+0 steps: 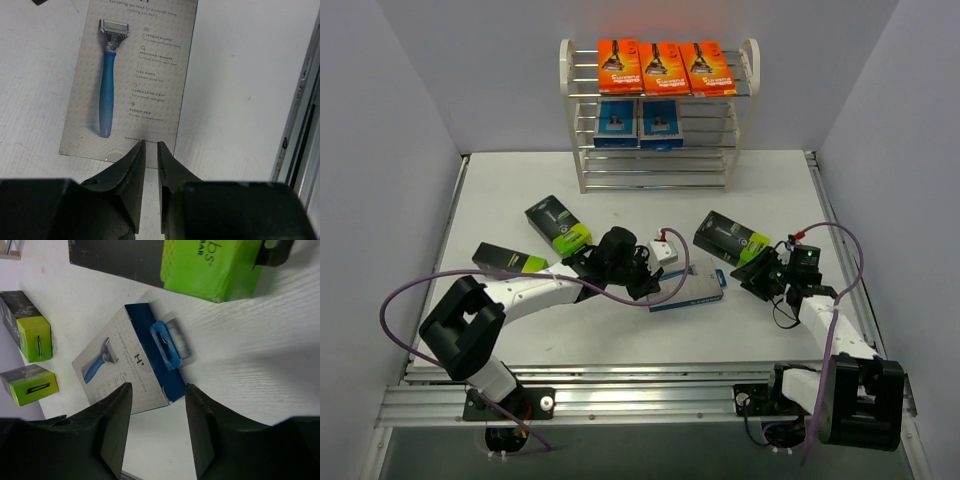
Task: Place and organize the shaving razors onto the shelf
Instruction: Grab a shaving razor with the right arm
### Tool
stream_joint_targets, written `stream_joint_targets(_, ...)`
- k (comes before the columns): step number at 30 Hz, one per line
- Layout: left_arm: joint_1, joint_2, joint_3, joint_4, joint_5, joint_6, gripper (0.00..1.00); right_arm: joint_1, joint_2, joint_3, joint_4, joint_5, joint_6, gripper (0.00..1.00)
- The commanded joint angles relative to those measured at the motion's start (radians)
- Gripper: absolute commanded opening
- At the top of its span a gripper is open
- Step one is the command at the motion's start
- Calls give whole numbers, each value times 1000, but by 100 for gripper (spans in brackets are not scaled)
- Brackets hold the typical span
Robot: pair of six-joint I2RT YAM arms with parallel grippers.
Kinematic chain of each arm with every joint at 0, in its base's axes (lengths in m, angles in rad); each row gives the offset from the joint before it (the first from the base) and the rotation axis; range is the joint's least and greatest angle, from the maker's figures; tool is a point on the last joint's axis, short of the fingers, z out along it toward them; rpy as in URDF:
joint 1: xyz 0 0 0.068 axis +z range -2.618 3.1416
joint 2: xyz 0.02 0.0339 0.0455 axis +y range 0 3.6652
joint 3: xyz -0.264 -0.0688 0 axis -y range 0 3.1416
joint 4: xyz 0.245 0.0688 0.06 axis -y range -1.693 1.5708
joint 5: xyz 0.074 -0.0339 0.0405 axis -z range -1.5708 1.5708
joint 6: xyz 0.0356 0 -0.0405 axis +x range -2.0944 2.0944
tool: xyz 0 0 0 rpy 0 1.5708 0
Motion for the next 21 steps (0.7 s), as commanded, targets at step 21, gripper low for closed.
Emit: stream_joint_targets(21,-6,149,91,-44,-93,-10,2,-67,163,-112,304,-112,4,34)
